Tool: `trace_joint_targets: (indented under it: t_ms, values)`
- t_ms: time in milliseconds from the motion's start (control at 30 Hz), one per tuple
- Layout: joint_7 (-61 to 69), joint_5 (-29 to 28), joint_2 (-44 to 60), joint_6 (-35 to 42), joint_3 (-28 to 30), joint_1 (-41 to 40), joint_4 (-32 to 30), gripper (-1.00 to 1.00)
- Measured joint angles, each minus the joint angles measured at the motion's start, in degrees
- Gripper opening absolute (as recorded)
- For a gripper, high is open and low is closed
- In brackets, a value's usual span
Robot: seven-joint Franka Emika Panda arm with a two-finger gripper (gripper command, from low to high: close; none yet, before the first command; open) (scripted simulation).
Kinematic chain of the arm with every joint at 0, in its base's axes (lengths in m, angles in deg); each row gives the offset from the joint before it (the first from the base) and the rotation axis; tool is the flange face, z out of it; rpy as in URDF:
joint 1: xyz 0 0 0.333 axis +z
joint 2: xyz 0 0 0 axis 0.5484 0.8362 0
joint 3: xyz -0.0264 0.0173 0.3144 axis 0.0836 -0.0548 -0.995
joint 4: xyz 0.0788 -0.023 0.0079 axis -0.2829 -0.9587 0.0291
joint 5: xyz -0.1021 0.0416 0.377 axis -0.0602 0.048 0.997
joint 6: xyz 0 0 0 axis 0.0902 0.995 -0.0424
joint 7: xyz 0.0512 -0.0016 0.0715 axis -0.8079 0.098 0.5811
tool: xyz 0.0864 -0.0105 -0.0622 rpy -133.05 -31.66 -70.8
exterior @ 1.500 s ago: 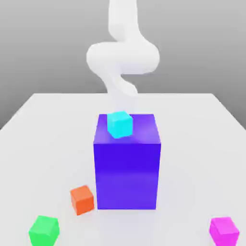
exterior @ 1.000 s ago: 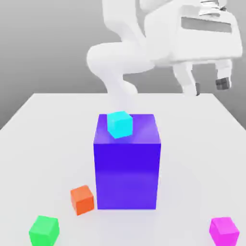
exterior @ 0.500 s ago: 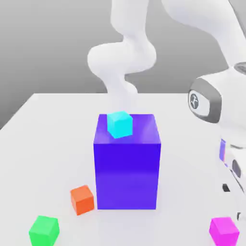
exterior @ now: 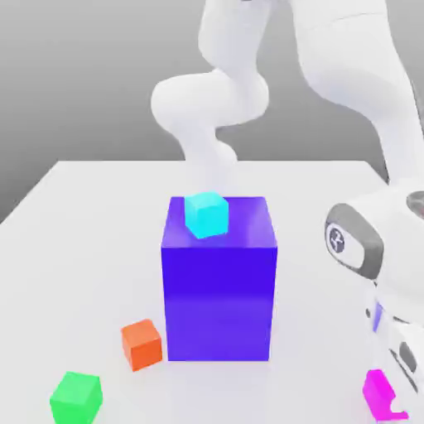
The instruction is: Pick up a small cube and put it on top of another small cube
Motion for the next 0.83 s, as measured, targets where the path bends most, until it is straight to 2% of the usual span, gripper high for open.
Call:
trace_joint_targets:
  t_ms: [533,600,700,733,833]
  values:
    - [28.29,5.26,-9.82,5.89,14.84,-27.87,-4.51,-1.0]
    - [32.1,6.87,-8.75,4.85,16.09,-31.05,-4.63,-1.0]
    - [35.35,10.25,-3.48,0.15,14.44,-33.59,-4.3,-1.0]
    - [35.98,11.04,-2.14,-1.05,13.87,-34.13,-4.21,1.0]
    - [35.98,11.04,-2.14,-1.04,13.87,-34.13,-4.21,1.0]
